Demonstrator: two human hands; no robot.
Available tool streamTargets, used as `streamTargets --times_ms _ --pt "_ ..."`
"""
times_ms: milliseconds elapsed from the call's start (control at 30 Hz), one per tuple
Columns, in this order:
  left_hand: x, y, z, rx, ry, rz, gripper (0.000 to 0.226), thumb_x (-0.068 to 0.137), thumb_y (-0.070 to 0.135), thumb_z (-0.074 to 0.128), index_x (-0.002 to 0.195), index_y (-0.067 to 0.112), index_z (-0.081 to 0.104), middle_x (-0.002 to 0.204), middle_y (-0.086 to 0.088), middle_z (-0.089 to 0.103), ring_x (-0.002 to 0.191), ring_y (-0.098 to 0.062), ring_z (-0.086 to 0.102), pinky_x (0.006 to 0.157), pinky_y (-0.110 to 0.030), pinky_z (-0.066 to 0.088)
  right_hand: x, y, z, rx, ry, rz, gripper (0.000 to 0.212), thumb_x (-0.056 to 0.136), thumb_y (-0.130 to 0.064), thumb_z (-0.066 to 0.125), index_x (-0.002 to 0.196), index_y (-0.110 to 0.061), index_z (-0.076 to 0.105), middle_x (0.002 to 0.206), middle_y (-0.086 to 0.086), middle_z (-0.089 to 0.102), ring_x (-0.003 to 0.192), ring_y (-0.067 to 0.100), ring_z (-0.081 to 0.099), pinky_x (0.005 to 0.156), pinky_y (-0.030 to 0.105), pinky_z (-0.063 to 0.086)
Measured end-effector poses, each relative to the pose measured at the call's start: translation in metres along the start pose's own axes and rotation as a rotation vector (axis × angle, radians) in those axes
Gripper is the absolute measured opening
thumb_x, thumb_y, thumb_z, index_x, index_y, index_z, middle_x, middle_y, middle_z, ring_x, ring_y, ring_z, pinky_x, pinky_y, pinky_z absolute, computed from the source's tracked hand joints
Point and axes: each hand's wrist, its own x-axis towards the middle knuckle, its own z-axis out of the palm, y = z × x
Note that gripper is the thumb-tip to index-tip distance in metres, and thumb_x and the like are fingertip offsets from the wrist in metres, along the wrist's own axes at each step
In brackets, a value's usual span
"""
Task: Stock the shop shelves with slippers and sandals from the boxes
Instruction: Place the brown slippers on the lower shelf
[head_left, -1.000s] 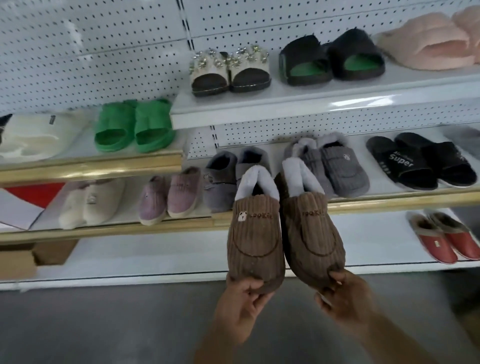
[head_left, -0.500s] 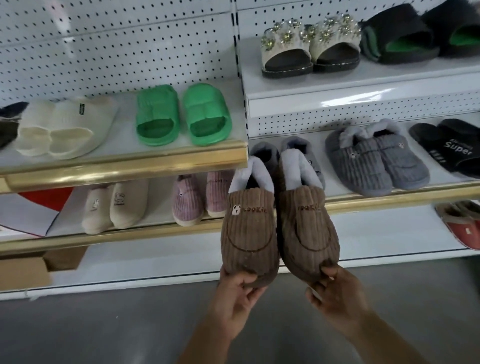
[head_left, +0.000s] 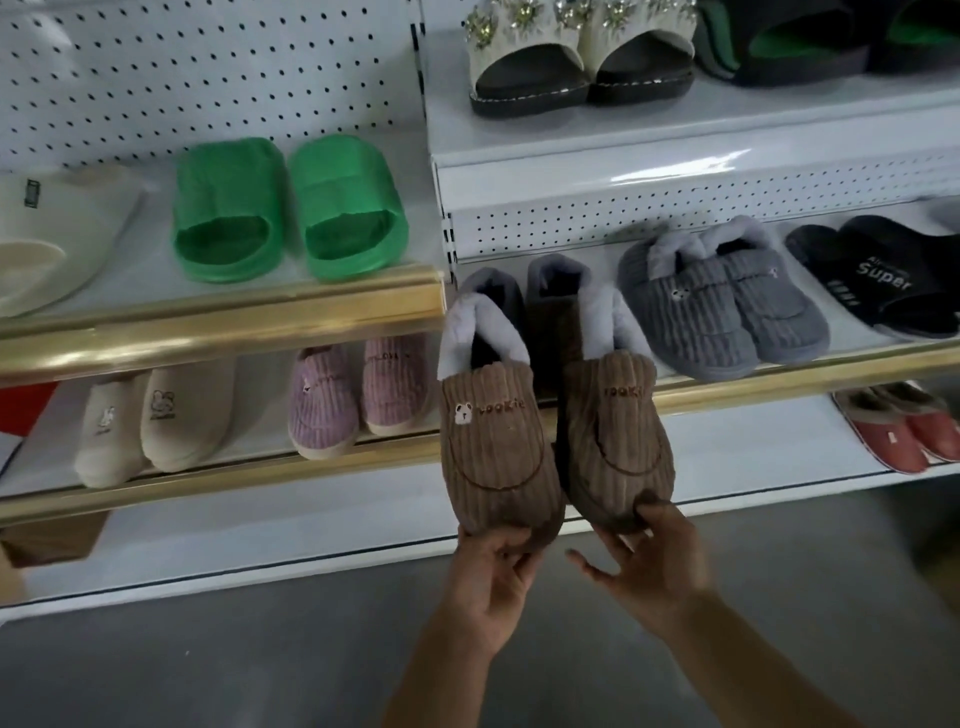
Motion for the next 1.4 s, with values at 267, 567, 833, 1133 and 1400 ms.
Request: streamTargets --times_ms 267,567,833,1133,1400 --pt "0.003 -0.01 0.0 0.047 0.032 0.063 0.062 0.067 0.012 0.079 0.124 0.013 0.056 0.117 -0.01 0.07 0.102 -0.026 0.069 0.074 -0.041 0.058 0.019 -0.014 -0.013 -0.038 0.096 -0.047 0.016 0.083 -0.004 0.042 0.089 -0.011 0.055 0.101 0.013 0.061 0.098 0.029 0.058 0.075 0.043 0.05" --pt "0.017 0.021 0.044 0.137 -0.048 0.194 0.037 0.084 0.015 0.059 0.12 0.011 0.058 0.118 -0.015 0.069 0.101 -0.028 0.07 0.074 -0.038 0.06 0.034 -0.063 0.017 -0.064 0.019 -0.092 0.012 0.082 -0.009 0.041 0.08 -0.015 0.051 0.098 0.011 0.062 0.094 0.029 0.061 0.075 0.043 0.052" --pt "0.057 0.039 0.054 0.244 0.025 0.011 0.036 0.094 0.01 0.056 0.129 0.009 0.047 0.119 -0.019 0.065 0.109 -0.036 0.063 0.086 -0.048 0.054 0.051 -0.071 0.042 -0.031 0.037 -0.062 0.014 0.086 -0.019 0.044 0.091 -0.018 0.057 0.105 0.008 0.065 0.096 0.026 0.062 0.096 0.063 0.039" --pt "0.062 0.062 0.033 0.766 0.019 -0.06 0.039 0.092 0.021 0.065 0.128 0.022 0.05 0.132 -0.005 0.053 0.105 -0.011 0.058 0.075 -0.028 0.055 0.069 -0.028 0.061 0.332 0.04 -0.072 0.042 0.092 -0.053 0.047 0.117 -0.022 0.063 0.106 0.008 0.067 0.109 0.032 0.057 0.091 0.069 0.039" --pt "0.074 0.089 0.072 1.753 -0.01 1.182 0.104 0.072 0.045 0.07 0.154 0.013 0.015 0.156 -0.013 0.019 0.142 -0.033 0.022 0.116 -0.046 0.024 0.074 -0.023 0.063 0.354 0.09 -0.14 0.034 0.094 -0.046 0.048 0.111 -0.02 0.062 0.116 0.009 0.064 0.11 0.027 0.058 0.097 0.067 0.037"
